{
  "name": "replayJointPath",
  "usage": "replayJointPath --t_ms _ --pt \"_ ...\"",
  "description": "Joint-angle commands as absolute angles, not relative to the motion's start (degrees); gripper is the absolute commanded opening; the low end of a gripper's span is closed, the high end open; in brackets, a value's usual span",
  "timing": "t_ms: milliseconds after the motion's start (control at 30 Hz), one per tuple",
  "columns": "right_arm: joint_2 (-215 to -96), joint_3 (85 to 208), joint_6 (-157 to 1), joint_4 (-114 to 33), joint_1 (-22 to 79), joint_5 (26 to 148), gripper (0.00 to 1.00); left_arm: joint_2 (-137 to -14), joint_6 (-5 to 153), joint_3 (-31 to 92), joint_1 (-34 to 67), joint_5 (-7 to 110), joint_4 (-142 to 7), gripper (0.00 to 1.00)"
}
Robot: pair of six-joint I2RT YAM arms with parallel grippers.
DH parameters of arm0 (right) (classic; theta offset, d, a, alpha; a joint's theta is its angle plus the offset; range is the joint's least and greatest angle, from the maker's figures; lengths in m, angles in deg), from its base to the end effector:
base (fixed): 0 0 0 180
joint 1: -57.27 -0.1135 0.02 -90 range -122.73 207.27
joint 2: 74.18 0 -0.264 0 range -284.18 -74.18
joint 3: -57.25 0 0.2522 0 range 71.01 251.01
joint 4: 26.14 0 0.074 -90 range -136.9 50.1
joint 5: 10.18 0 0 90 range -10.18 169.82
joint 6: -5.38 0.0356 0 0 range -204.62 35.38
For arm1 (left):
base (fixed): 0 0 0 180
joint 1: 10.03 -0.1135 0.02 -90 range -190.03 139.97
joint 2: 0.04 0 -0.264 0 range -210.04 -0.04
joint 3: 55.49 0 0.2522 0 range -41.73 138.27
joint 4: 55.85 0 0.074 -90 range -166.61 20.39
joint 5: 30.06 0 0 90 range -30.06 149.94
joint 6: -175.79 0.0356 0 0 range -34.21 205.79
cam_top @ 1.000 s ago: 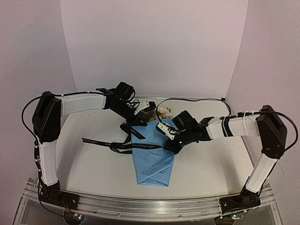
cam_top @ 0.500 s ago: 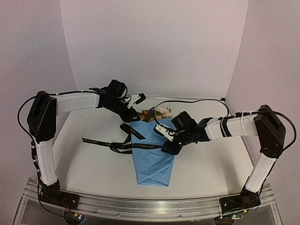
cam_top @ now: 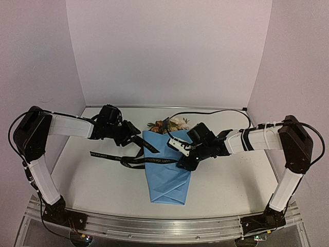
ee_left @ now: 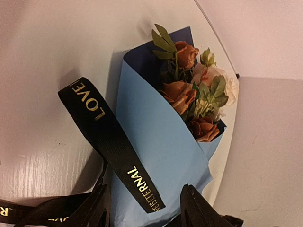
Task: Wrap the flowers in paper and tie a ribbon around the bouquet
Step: Cross the ribbon over the folded bouquet.
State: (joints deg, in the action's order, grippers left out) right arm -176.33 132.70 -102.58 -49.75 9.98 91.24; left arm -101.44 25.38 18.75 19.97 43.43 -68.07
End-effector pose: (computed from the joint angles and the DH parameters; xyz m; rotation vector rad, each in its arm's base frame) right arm 0.2461 0.2770 0.1745 -1.4128 2.0410 0.4666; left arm 0.3242 -0.1988 0.1886 -0.4888 2.4504 -1.0914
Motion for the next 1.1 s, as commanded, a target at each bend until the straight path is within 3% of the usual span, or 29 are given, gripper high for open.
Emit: replayJointPath --t_ms 0,367,767,900,1067 --pt "-174.7 132.0 -102.7 -47.4 9.7 90.8 0.45 -99.9 7.1 17.0 20.0 47.6 -55.1 0.54" --pt "-173.5 131.5 -102.9 -46.9 9.7 90.2 0.46 -101.7 1.2 14.4 19.9 52.9 -57.0 0.57" --pt "-172.6 132.2 -102.8 -46.8 9.7 90.6 0.47 -108.2 0.7 16.3 20.0 50.7 -54.2 0.57" --pt "-172.9 132.5 -103.1 -46.8 9.7 91.2 0.47 -110.0 0.6 17.3 19.9 50.6 -52.9 0.54" --pt "-174.4 133.7 -104.7 -47.9 9.7 91.6 0.47 -112.0 0.6 18.4 19.9 49.4 -50.5 0.43"
